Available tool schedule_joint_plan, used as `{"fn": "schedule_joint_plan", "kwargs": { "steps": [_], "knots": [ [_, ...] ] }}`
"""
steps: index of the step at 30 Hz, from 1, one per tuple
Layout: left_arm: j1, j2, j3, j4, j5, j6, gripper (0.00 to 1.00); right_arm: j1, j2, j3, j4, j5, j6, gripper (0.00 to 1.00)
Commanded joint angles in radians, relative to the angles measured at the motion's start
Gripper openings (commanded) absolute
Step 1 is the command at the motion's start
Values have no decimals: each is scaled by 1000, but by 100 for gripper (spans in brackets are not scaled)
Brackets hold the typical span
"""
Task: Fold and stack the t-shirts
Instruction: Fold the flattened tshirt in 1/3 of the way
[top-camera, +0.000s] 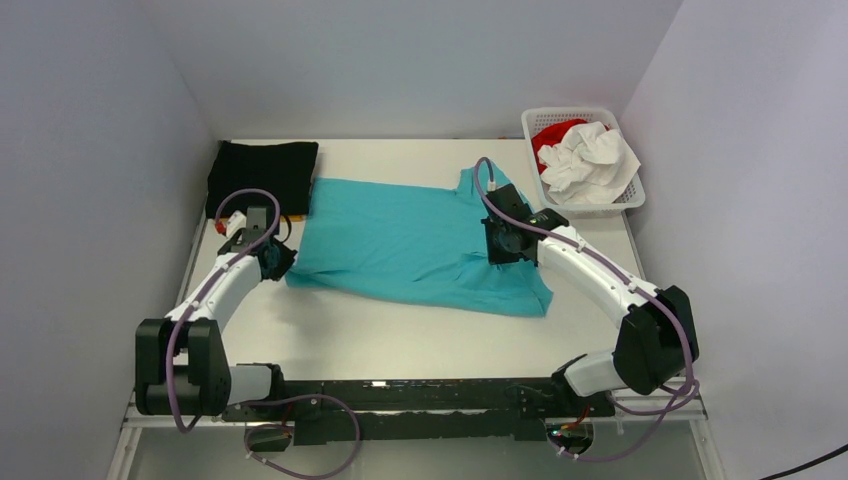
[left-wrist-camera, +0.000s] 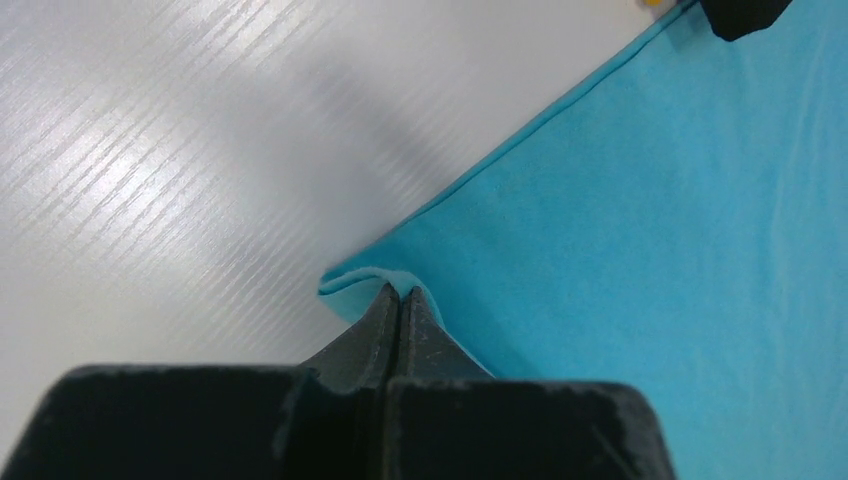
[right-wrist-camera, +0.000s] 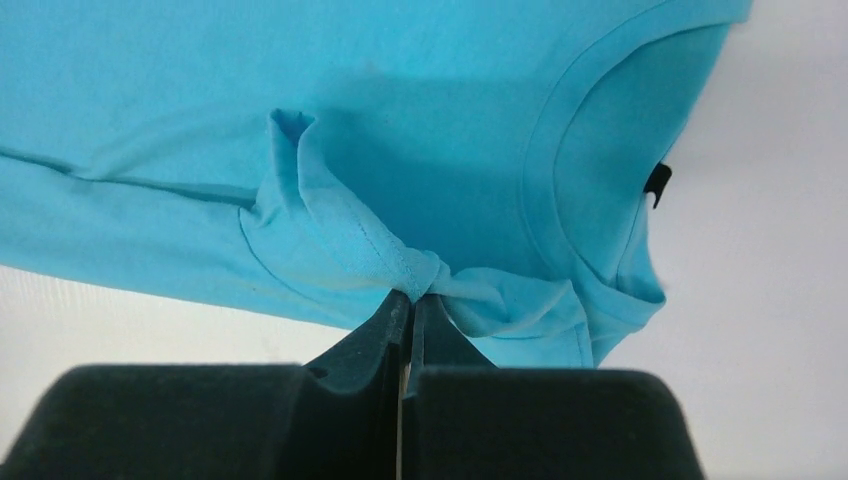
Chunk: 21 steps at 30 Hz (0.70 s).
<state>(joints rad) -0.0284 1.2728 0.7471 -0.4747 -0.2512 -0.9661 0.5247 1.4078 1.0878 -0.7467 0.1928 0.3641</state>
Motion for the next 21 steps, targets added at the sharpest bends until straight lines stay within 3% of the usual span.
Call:
{"fn": "schedule_joint_plan", "kwargs": {
  "steps": [1,21],
  "knots": [
    [15,24,61,26,-8,10,0,-31,-26,30,87,37,-36,0],
    [18,208,198,59,57,135,0,-113,11,55,141,160,-47,0]
  ]
}}
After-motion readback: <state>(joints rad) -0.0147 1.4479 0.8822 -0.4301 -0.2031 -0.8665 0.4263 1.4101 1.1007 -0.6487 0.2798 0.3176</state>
